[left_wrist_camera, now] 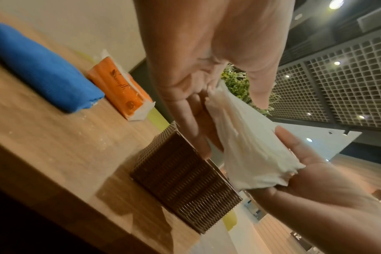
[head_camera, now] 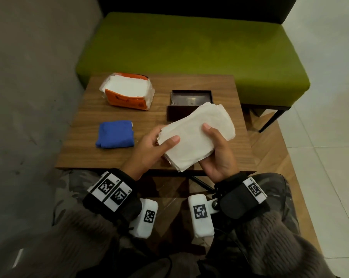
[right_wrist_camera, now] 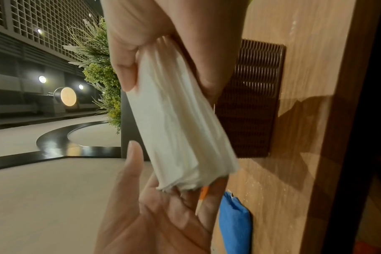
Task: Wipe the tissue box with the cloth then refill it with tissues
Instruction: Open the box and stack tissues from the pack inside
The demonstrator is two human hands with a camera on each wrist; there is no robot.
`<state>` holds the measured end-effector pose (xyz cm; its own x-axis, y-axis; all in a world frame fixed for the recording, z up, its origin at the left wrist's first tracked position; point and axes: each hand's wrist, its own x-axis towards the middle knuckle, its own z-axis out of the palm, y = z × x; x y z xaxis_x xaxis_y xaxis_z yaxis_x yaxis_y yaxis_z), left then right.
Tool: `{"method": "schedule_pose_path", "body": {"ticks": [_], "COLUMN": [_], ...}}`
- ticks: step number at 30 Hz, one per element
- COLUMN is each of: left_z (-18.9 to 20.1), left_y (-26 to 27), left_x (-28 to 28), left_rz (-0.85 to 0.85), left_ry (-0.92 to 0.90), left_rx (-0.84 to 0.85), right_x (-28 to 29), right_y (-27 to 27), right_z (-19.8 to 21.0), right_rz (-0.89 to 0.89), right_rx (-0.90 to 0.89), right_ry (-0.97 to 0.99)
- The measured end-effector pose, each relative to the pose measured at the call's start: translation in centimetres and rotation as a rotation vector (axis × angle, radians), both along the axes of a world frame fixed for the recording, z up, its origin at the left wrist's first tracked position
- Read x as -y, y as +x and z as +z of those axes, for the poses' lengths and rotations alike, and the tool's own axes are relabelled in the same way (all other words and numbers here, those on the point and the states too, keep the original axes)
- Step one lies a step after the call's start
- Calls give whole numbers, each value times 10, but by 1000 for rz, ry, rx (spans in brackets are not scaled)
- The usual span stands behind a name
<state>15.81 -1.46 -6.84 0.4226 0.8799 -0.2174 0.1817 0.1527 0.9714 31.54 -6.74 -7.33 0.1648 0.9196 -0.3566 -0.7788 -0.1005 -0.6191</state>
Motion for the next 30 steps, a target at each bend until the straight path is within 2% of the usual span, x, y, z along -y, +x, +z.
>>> {"method": "schedule_pose_path", "body": {"ticks": [4,7,12,16,19,25,30], "left_z": [2,4,9,2,0,-5,0], "left_y": [5,10,20,25,21,23,7], "left_x": [-2,-13,-8,9,6,8,-14], "left_rz": [-36,-59,-198,-172,-135,-238,-346], "left_ry": [83,-27,-309,-303,-301,-235,-180], "left_rx": [-127,-186,-7,-25,30,-49,-199], "right_x": [1,1,0,-3,-3,-6,-9], "right_y": [6,6,2,0,3,2,27], "right_z": [1,0,-3,-2,-2,0,4], "right_rz": [52,117,91,93,84,75,271], "right_rx": [-62,-13,71,130,167,241,480], "right_ry": [-20,-54,-74,-97,-80,-107,-161]}}
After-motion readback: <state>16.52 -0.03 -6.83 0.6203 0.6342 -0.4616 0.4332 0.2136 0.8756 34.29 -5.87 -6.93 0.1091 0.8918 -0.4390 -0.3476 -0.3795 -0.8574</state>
